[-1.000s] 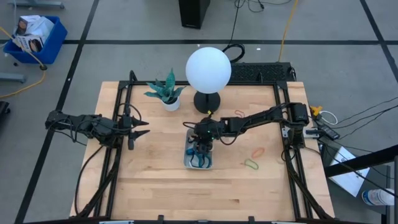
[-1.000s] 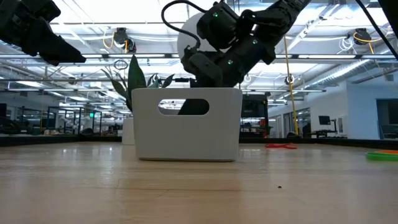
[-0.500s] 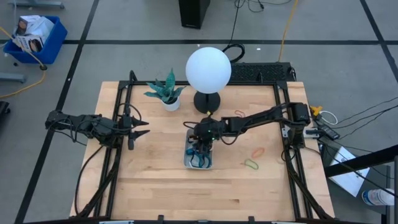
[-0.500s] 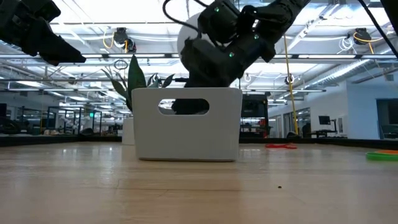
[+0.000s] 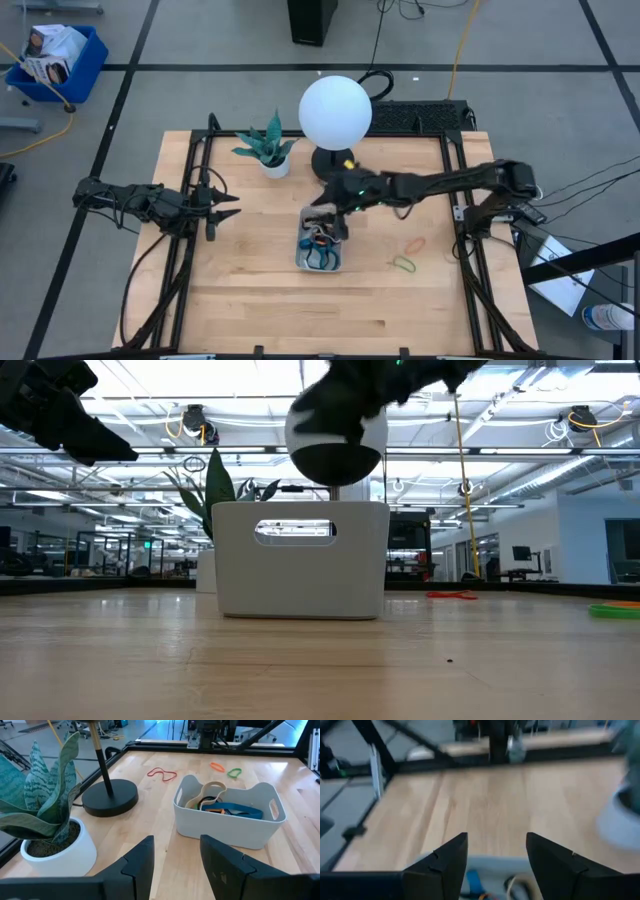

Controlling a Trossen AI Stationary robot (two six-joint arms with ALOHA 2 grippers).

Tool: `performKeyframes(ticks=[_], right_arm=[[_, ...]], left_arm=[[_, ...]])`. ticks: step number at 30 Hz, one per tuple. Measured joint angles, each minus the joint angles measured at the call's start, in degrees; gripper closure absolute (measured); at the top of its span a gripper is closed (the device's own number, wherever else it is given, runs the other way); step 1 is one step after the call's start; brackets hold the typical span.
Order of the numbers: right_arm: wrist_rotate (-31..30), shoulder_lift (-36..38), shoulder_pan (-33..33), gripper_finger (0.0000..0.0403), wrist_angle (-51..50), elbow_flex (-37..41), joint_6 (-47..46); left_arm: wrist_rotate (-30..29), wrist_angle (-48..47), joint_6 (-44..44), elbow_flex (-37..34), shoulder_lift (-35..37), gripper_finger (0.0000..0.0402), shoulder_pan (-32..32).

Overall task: Pick and place rubber bands into bin
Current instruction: Put the red rubber band into the gray bin

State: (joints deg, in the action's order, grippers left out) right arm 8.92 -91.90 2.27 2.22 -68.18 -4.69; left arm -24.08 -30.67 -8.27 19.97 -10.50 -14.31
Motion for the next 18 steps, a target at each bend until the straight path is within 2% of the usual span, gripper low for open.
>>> performKeyframes(ticks=[4, 10, 16, 18], right_arm=[[-0.06, 6.39, 0.34, 0.0207, -1.19, 0.87, 4.09], [-1.18, 15.36, 0.42, 0.0203, -1.38, 7.12, 13.06], [-20.11, 22.16, 0.98, 0.0211, -9.93, 14.09, 12.68], [-23.31, 22.61, 1.71, 0.0215, -12.57, 16.32, 11.33]], left_arm=[[0.00, 0.05, 0.00, 0.00, 0.02, 0.0236, -0.01], [0.02, 0.00, 0.07, 0.00, 0.00, 0.0236, 0.00], [0.02, -0.02, 0.11, 0.00, 0.01, 0.0236, -0.01], [0.01, -0.03, 0.27, 0.00, 0.02, 0.0236, 0.00]])
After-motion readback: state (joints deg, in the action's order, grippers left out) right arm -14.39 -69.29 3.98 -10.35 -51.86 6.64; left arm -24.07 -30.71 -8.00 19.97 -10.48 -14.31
